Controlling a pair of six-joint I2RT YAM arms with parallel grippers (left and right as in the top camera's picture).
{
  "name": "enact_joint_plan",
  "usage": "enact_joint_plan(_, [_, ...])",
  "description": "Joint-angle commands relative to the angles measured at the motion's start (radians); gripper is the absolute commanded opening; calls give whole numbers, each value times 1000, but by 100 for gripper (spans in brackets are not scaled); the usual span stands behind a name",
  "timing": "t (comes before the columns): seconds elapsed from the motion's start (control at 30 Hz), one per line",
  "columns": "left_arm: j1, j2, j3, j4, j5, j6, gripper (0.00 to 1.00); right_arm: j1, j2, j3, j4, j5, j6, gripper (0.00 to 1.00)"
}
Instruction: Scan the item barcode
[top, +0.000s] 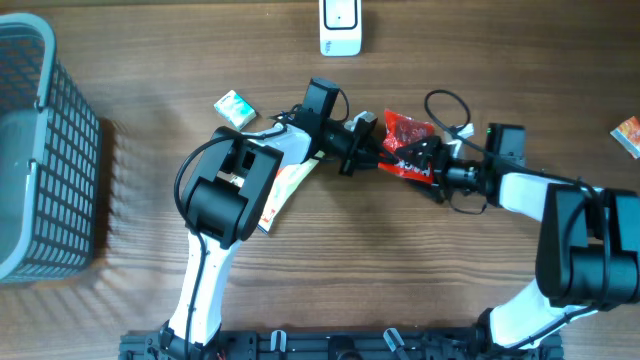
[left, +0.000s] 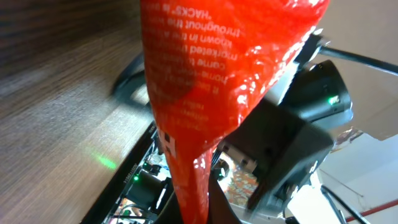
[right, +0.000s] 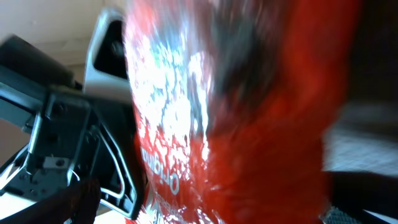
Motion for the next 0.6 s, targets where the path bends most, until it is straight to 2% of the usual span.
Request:
enact_joint_plan(0.0, [-1, 18, -7, 14, 39, -50, 4, 28, 80, -64, -6, 130, 126, 100])
enact_joint_plan(0.23, [-1, 18, -7, 14, 54, -50, 4, 19, 80, -64, 27, 307, 138, 99])
enact_joint_plan(0.33, [-1, 18, -7, 14, 54, -50, 4, -14, 80, -64, 82, 307, 137, 92])
enact_joint_plan(0.57, [-2, 18, -7, 14, 69, -50, 4, -75, 80, -64, 140, 317, 133, 87])
